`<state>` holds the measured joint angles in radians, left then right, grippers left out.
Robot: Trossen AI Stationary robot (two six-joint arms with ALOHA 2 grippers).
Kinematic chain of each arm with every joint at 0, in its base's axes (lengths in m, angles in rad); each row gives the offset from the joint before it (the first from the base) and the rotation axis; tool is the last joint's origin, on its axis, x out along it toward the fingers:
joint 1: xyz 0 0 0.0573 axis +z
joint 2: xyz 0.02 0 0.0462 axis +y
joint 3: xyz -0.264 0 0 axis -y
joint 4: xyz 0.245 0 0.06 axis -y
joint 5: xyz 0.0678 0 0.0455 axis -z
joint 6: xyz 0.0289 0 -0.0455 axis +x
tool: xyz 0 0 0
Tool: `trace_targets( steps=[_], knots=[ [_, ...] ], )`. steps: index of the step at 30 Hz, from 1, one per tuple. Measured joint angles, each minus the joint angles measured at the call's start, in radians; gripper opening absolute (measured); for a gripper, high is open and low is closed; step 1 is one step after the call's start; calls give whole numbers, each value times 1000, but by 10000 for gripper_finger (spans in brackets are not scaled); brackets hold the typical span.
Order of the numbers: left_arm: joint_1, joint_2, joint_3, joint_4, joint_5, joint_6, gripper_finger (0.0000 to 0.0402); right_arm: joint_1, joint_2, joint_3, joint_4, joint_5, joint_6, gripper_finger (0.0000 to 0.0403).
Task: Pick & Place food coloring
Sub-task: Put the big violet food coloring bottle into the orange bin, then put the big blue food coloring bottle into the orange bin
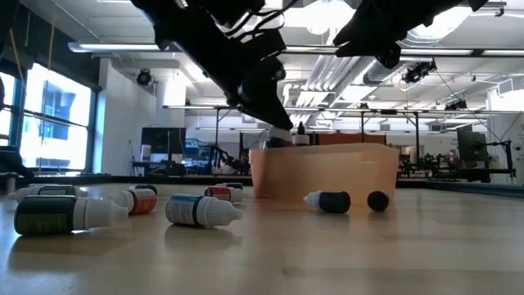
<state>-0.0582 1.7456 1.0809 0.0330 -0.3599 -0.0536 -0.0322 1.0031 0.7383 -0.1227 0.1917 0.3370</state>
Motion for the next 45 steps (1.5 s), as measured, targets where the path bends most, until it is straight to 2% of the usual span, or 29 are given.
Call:
trace_targets(
  steps=[10,14,21,25,29,32,35,41,45],
  knots=[
    [-1,-15,0,-8,-15,8,119,0,0,0,-1,0,0,123],
    [-1,-96,1,-56,10,12,119,0,0,0,-3,0,0,123],
    [-1,-336,1,-362,43,-18,119,0,0,0,-8,1,-4,123],
    [-1,-486,2,-625,232,-32,119,0,6,0,-8,18,-4,123],
    [-1,-581,1,-877,521,-12,119,0,21,-1,-12,58,-5,123],
    [-20,-618,-7,-1008,721,-91,119,0,37,-1,-7,63,0,123],
    [-79,-633,-26,-1080,806,-193,119,0,51,-1,-1,63,1,123],
    [-290,-621,-96,-1043,733,-352,119,0,64,-1,-11,56,-3,123],
    [-445,-603,-158,-912,543,-438,119,0,73,-1,-10,56,-2,123]
  ],
)
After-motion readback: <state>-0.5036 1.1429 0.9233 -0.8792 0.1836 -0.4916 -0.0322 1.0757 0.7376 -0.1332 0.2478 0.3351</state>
